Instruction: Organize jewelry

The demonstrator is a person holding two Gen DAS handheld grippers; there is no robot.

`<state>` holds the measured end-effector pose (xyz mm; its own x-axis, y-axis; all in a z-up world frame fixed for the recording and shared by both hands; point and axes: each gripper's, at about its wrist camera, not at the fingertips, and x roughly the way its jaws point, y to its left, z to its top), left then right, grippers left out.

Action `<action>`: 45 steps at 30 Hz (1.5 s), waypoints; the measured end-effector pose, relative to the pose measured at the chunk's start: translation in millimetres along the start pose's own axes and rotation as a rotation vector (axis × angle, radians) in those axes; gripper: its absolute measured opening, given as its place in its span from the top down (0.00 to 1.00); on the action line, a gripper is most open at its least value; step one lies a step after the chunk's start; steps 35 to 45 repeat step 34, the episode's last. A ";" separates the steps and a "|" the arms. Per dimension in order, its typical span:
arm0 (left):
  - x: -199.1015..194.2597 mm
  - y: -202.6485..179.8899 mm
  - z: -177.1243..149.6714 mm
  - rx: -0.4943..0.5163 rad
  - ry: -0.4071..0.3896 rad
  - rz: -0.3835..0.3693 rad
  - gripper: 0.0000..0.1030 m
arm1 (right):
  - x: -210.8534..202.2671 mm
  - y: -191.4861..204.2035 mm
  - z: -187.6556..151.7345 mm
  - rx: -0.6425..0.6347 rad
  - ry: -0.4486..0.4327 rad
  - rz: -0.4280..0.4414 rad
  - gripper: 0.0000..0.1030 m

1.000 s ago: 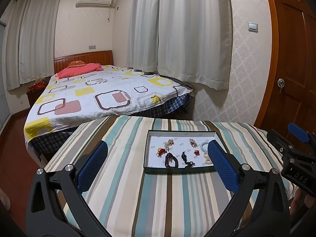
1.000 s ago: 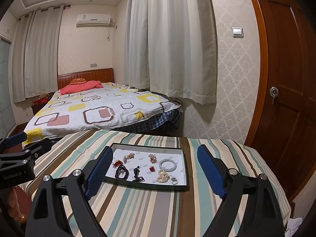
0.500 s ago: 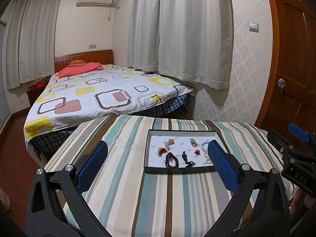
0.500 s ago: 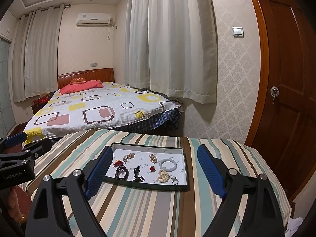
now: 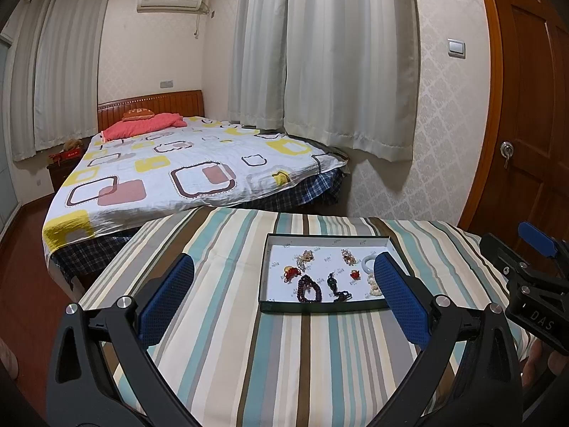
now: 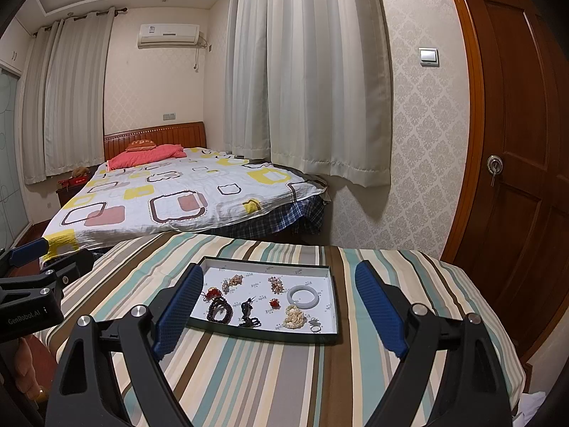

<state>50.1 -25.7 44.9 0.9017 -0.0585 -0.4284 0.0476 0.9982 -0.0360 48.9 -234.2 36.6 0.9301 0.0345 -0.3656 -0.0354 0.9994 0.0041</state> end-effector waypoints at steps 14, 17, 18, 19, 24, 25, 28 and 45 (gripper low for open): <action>4.0 -1.0 -6.9 0.002 -0.003 -0.009 0.04 | 4.2 1.3 -0.1 0.000 0.009 0.003 0.18; 5.5 0.1 -7.3 -0.010 0.002 -0.011 0.04 | 5.2 2.2 -0.4 0.000 0.012 0.004 0.18; 6.0 0.2 -8.2 -0.013 0.003 -0.013 0.04 | 5.6 2.4 -1.1 -0.001 0.013 0.004 0.18; 6.5 1.1 -7.6 -0.016 0.002 -0.014 0.04 | 5.7 2.9 -1.6 -0.001 0.014 0.005 0.18; 12.8 2.6 -8.8 -0.014 0.013 -0.005 0.04 | 9.0 1.5 -3.5 0.000 0.019 0.010 0.18; 14.8 3.0 -8.0 -0.011 0.014 0.000 0.04 | 9.9 1.3 -3.7 0.000 0.020 0.010 0.18; 20.8 4.2 -8.8 -0.009 0.019 0.015 0.04 | 12.3 -0.3 -4.3 0.004 0.026 0.009 0.18; 42.4 13.1 -12.2 -0.034 0.066 0.003 0.04 | 26.6 -7.4 -8.9 0.016 0.052 0.007 0.18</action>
